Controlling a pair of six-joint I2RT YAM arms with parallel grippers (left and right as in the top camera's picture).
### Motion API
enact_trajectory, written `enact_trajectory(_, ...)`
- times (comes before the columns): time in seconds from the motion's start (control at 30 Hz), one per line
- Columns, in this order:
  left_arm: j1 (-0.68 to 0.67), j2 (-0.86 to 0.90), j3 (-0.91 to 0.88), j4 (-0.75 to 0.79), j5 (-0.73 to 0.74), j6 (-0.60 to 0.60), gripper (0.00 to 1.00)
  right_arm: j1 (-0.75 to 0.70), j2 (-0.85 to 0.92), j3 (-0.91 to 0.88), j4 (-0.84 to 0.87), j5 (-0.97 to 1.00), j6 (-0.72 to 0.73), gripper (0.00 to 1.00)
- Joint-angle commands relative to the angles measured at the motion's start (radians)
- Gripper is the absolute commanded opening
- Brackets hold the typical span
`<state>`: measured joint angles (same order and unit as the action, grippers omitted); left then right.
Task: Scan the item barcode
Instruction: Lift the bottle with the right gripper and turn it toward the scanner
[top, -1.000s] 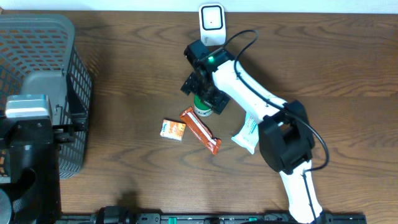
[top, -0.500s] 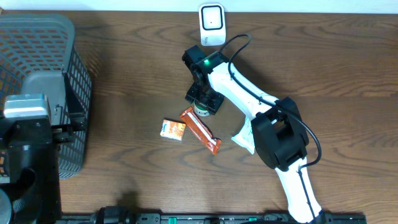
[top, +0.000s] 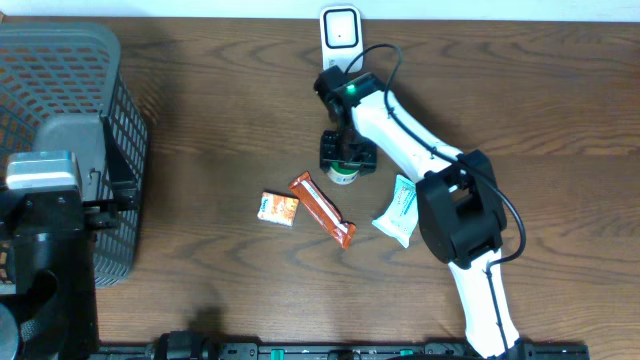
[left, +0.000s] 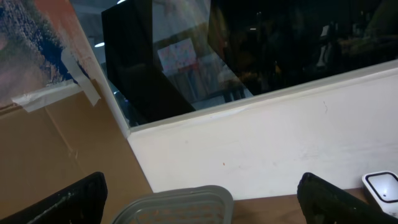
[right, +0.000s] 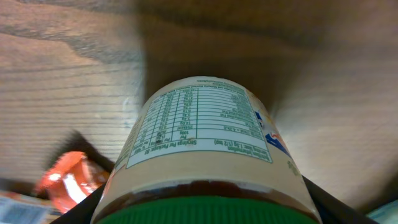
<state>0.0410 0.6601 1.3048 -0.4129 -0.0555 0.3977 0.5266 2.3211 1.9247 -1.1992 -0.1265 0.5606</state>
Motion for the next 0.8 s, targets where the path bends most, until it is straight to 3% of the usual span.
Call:
enact_trajectory(0.0,-0.005,-0.001,0.007,0.006,-0.009,0.014,0.98,-0.026,0.000,0.009,0.000,0.028,-0.158,0.64)
enact_trajectory(0.07,-0.005,-0.001,0.007,0.006,-0.009,0.014,0.98,-0.033,0.000,0.009,0.002,0.027,-0.158,0.91)
enact_trajectory(0.1,-0.005,-0.001,0.007,0.006,-0.009,0.014,0.98,-0.035,0.000,0.009,0.003,0.028,-0.158,0.99)
enact_trajectory(0.77,-0.005,-0.001,0.007,0.014,-0.009,0.014,0.98,-0.040,0.019,0.008,0.003,0.095,-0.109,0.99)
